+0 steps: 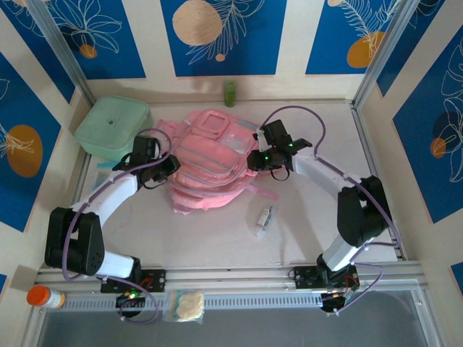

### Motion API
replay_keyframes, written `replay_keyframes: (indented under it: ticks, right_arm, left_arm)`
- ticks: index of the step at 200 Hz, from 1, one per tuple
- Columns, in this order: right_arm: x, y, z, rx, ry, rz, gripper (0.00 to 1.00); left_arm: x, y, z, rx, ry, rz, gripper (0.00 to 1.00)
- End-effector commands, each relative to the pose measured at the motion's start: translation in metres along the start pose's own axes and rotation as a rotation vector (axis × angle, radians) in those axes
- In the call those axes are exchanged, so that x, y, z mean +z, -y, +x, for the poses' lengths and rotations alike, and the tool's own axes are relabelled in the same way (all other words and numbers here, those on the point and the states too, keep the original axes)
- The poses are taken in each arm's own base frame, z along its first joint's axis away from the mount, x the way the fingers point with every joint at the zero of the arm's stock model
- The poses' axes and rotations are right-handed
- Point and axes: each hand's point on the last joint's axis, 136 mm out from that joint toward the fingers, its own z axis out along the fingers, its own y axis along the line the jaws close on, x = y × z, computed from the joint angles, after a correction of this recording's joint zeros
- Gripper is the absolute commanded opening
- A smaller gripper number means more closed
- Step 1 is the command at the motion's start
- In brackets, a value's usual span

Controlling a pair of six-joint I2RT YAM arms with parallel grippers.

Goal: Pack books, pencil case, and school supplies into a backpack

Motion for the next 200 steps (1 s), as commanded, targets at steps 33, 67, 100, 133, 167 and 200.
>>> replay_keyframes:
  ticks: [33, 67, 100, 133, 167, 200]
  right_arm:
    - [-0.017, -0.021, 0.005, 0.212, -0.079, -0.128, 0.35]
    - [0.001, -0.011, 0.003, 0.293, -0.124, -0.045, 0.36]
    - [0.018, -0.003, 0.016, 0.185, -0.150, 0.043, 0.28]
    - [0.027, -0.004, 0.024, -0.007, -0.172, 0.085, 0.24]
    - [0.038, 0.012, 0.030, -0.049, -0.192, 0.178, 0.26]
    - [0.050, 0.020, 0.027, -0.100, -0.203, 0.246, 0.29]
  left_arm:
    - [-0.030, 0.027, 0.010, 0.024, 0.034, 0.132, 0.26]
    - [-0.026, 0.044, 0.036, 0.058, 0.008, 0.140, 0.27]
    - [-0.015, 0.050, 0.058, 0.040, -0.001, 0.142, 0.27]
    - [0.004, 0.041, 0.070, -0.001, -0.025, 0.115, 0.25]
    - [0.013, 0.018, 0.071, -0.035, 0.013, 0.042, 0.25]
    - [0.020, 0.000, 0.077, -0.039, 0.010, -0.021, 0.25]
